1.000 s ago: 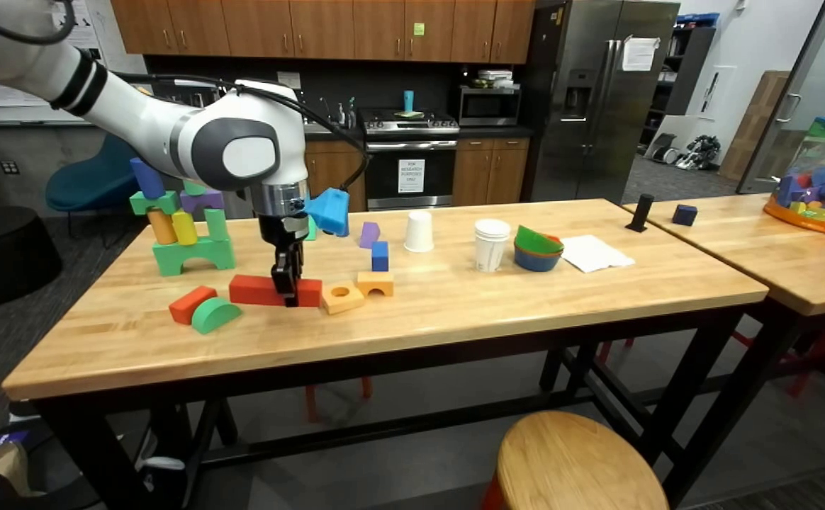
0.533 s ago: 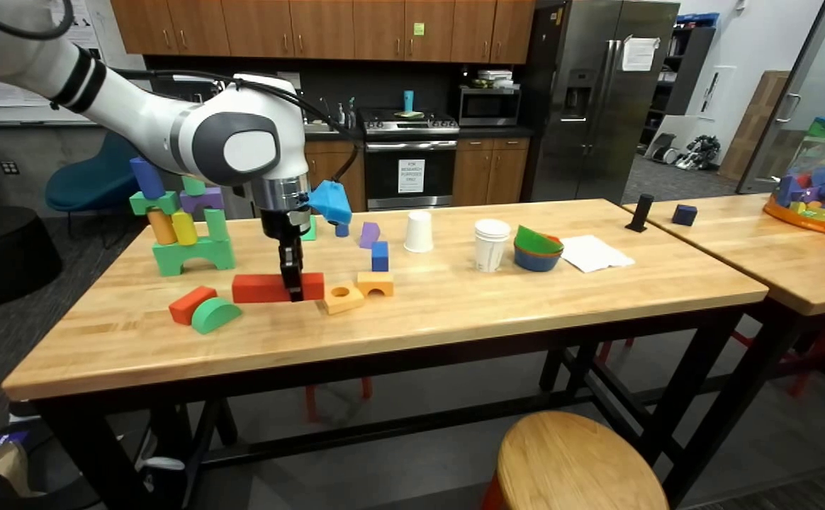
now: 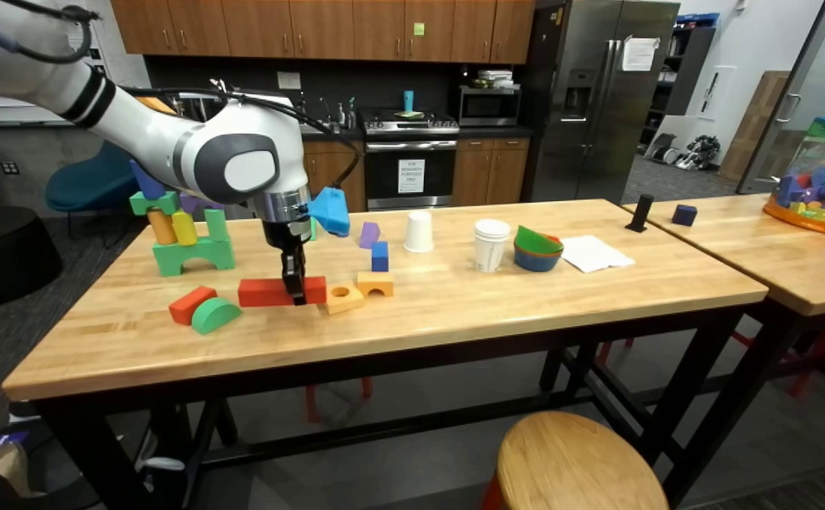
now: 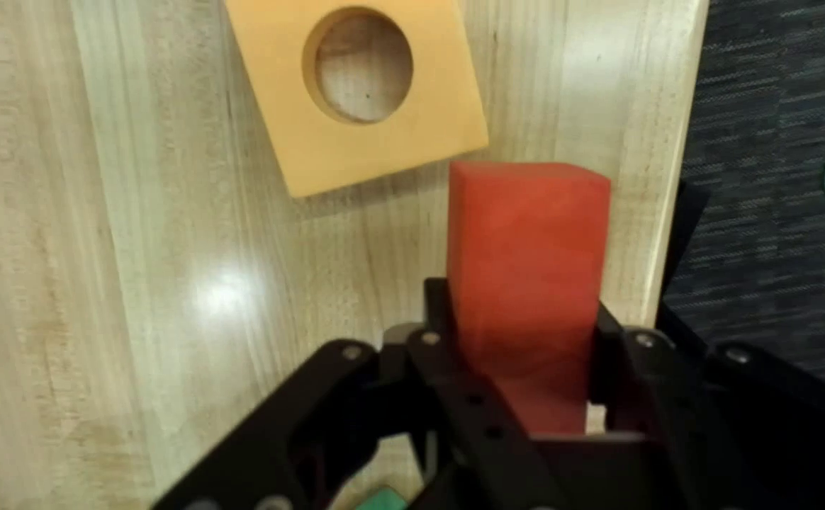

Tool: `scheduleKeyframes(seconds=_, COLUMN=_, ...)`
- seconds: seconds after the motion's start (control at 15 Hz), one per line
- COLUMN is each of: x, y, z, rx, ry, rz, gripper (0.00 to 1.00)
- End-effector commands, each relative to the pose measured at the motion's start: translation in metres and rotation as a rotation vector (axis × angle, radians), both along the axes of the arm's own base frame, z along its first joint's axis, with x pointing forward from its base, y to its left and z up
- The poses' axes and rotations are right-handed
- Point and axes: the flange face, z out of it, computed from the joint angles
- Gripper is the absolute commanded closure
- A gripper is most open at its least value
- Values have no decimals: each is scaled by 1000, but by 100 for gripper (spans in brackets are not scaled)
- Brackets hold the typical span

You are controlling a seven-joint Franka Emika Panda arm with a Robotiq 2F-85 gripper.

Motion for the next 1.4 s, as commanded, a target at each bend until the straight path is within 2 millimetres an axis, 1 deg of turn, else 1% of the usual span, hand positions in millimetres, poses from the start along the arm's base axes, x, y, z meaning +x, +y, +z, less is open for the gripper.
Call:
scheduleKeyframes(seconds=0.0, x=6, y=-2, z=-8, rx=-10, ry=-65, rz=-90, gripper=84)
scheduleKeyframes(seconds=0.13, x=7, y=1, z=-13, rx=-23, ry=-59, rz=-111, gripper=84)
scheduleKeyframes(seconds=0.33, x=4, y=3, z=-16, rx=-35, ry=-39, rz=-131, gripper=84)
scheduleKeyframes(seconds=0.8, x=-4, y=10, z=-2, rx=-41, ry=11, rz=-102, gripper=84)
scheduleKeyframes(seconds=1.0, x=-14, y=14, z=6, rx=-38, ry=85, rz=-133, gripper=84)
scheduleKeyframes(seconds=1.2, x=-23, y=16, z=7, rx=-3, ry=163, rz=-178, gripper=84)
scheduleKeyframes(seconds=1.33, x=-25, y=17, z=8, rx=6, ry=179, rz=-192, gripper=84)
